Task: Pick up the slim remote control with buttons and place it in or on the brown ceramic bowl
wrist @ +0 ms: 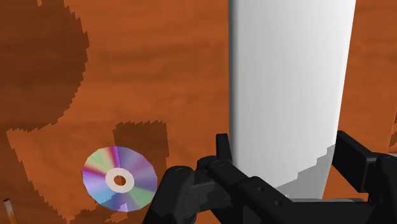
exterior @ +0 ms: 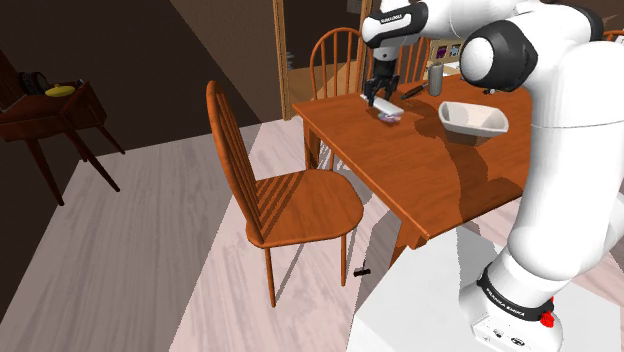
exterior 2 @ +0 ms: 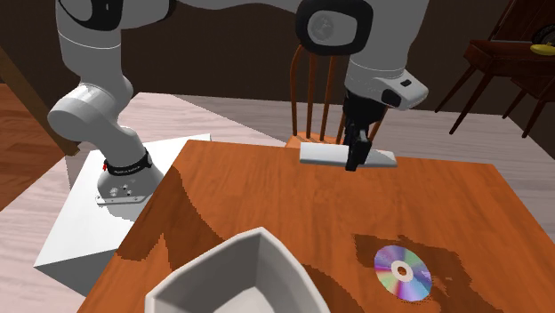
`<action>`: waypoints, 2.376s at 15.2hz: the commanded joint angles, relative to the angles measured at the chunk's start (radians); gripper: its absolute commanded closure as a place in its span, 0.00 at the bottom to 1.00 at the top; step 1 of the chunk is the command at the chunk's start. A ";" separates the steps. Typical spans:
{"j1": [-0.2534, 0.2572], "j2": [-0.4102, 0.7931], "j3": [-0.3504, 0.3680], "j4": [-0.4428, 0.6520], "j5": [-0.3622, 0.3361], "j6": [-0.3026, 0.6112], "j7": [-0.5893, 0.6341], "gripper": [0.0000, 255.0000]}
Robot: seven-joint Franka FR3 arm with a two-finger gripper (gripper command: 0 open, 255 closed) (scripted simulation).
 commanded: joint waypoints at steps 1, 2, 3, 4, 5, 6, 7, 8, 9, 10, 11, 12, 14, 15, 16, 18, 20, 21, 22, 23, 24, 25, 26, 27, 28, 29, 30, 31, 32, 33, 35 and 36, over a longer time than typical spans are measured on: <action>-0.001 -0.003 -0.001 0.025 -0.001 -0.028 0.001 1.00; -0.002 -0.003 -0.001 0.038 -0.001 -0.041 0.001 1.00; -0.003 -0.003 -0.001 0.052 -0.002 -0.055 0.002 1.00; -0.004 -0.003 -0.002 0.066 -0.002 -0.069 0.002 1.00; -0.005 -0.002 -0.002 0.080 -0.002 -0.082 0.002 1.00; -0.007 -0.001 -0.002 0.096 -0.002 -0.096 0.003 1.00; -0.007 -0.001 -0.002 0.103 -0.002 -0.104 0.003 1.00; -0.017 -0.019 -0.009 0.076 -0.004 -0.094 -0.015 1.00; -0.027 -0.036 -0.015 0.050 -0.006 -0.085 -0.034 1.00; -0.037 -0.051 -0.021 0.026 -0.009 -0.078 -0.052 1.00; -0.047 -0.066 -0.028 0.005 -0.011 -0.070 -0.071 1.00; -0.058 -0.079 -0.035 -0.015 -0.012 -0.064 -0.090 1.00; -0.080 -0.103 -0.048 -0.050 -0.016 -0.053 -0.128 1.00; -0.092 -0.113 -0.055 -0.065 -0.017 -0.048 -0.147 1.00; -0.104 -0.122 -0.062 -0.078 -0.018 -0.044 -0.167 1.00; -0.128 -0.137 -0.076 -0.101 -0.019 -0.037 -0.207 1.00; -0.154 -0.148 -0.091 -0.117 -0.019 -0.032 -0.248 1.00; -0.167 -0.153 -0.098 -0.124 -0.019 -0.030 -0.269 1.00; -0.180 -0.156 -0.106 -0.128 -0.018 -0.028 -0.290 1.00; -0.193 -0.158 -0.113 -0.132 -0.017 -0.027 -0.312 1.00; -0.207 -0.159 -0.121 -0.134 -0.015 -0.027 -0.333 1.00; -0.222 -0.159 -0.128 -0.135 -0.014 -0.026 -0.355 1.00; -0.236 -0.158 -0.135 -0.134 -0.011 -0.027 -0.377 1.00; -0.251 -0.156 -0.142 -0.132 -0.009 -0.027 -0.399 1.00; -0.266 -0.152 -0.150 -0.129 -0.006 -0.028 -0.422 1.00; -0.282 -0.148 -0.156 -0.125 -0.002 -0.030 -0.444 1.00; -0.298 -0.143 -0.163 -0.119 0.002 -0.032 -0.467 1.00; -0.314 -0.137 -0.170 -0.111 0.006 -0.034 -0.490 1.00; -0.331 -0.130 -0.177 -0.102 0.011 -0.037 -0.512 1.00; -0.348 -0.121 -0.183 -0.092 0.017 -0.041 -0.535 1.00; -0.382 -0.103 -0.194 -0.069 0.028 -0.049 -0.579 1.00; -0.381 -0.103 -0.193 -0.082 0.029 -0.035 -0.579 1.00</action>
